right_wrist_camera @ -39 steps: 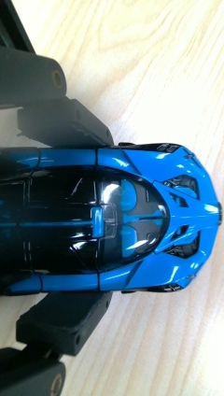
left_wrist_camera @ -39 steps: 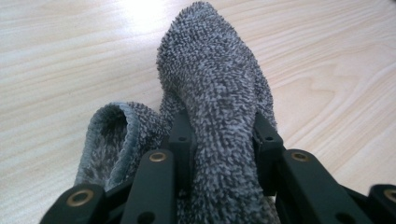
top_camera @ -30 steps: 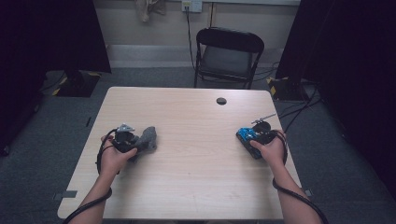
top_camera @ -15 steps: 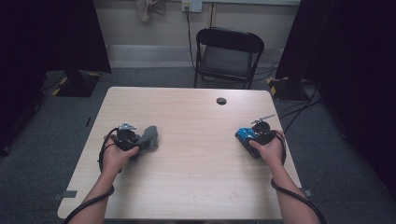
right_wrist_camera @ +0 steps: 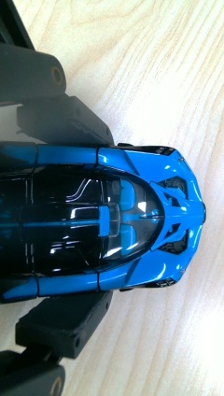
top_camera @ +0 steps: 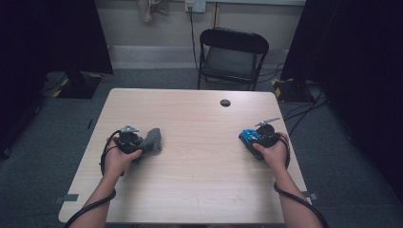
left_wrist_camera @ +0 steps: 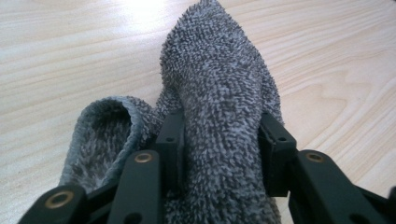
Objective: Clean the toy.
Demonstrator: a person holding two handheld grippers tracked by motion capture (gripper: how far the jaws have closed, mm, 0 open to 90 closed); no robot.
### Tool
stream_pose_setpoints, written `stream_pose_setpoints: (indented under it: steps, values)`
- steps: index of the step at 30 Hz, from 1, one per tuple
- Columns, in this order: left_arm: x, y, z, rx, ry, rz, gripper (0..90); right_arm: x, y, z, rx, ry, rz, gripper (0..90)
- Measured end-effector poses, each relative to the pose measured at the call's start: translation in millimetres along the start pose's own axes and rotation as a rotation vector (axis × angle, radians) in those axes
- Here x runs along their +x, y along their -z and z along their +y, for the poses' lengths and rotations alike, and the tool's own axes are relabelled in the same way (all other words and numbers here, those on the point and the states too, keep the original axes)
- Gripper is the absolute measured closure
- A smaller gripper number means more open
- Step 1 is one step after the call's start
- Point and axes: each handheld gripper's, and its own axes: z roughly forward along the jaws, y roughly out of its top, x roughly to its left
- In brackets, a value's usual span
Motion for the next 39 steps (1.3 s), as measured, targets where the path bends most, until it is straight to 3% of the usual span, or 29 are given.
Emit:
stream_pose_setpoints:
  steps: [7,17,23,30,39]
  values:
    - [-3.1,-1.1,1.2,0.001,0.000,-0.003,51.6,-1.6,1.2,-0.8,-0.002,0.020,0.012,26.0]
    - [-6.3,-0.2,5.4,-0.005,-0.066,0.012,35.2,-2.9,4.9,-3.4,0.004,0.023,0.021,25.0]
    - [-7.5,0.7,8.1,-0.013,-0.073,0.013,30.3,-4.4,9.9,-1.2,-0.035,0.009,0.038,20.4]
    - [-8.7,3.8,12.3,-0.018,-0.082,0.028,25.3,-6.9,17.5,1.0,-0.032,-0.004,0.036,18.1]
    - [-15.2,17.0,18.1,-0.020,-0.092,0.011,22.3,-1.1,27.3,3.1,-0.025,0.026,0.036,17.3]
